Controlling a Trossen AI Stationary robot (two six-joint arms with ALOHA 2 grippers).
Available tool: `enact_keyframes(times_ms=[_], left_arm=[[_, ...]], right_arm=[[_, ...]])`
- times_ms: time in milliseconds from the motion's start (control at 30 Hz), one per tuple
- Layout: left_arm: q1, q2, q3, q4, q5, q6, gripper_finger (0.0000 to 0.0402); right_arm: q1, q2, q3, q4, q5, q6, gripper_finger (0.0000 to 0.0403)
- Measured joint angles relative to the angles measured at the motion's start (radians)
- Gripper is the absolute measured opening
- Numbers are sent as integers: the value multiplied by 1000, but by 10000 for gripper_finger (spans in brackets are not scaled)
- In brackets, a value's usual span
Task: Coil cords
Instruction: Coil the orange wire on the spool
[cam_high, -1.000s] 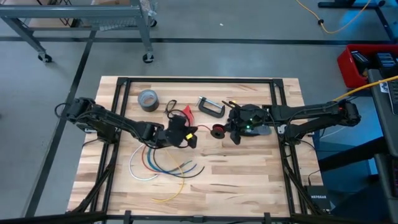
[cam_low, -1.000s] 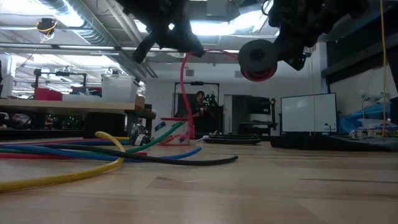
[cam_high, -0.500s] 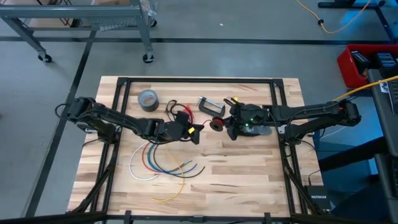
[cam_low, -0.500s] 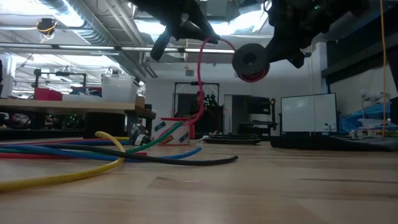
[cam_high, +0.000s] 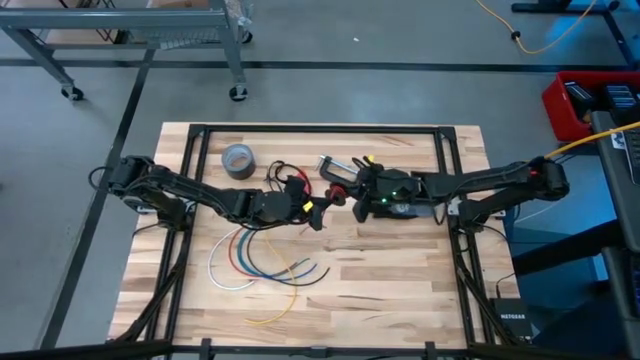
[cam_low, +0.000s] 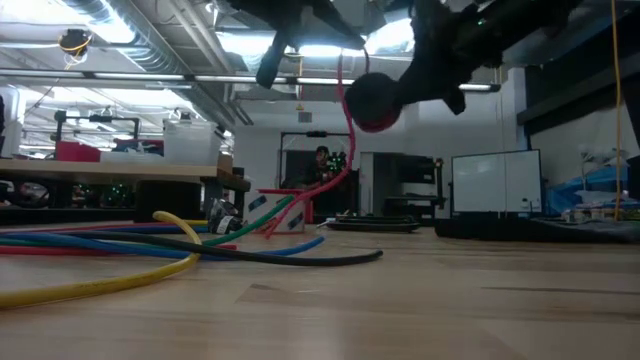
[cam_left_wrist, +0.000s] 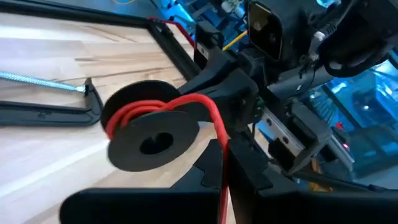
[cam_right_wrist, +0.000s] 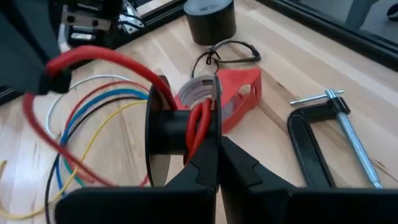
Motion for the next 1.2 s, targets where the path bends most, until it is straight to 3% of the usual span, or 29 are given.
enact_keyframes(times_ms=[267, 700, 1200], left_arm=[[-3, 16, 0, 11, -1, -6, 0], [-19, 31, 0, 23, -1, 73, 1], [-27, 38, 0, -6, 19, 205, 66]], right_arm=[[0, 69, -1, 220, 19, -1, 5], [0, 77, 0, 361, 106, -3, 5], [-1, 74, 0, 456, 75, -3, 5]])
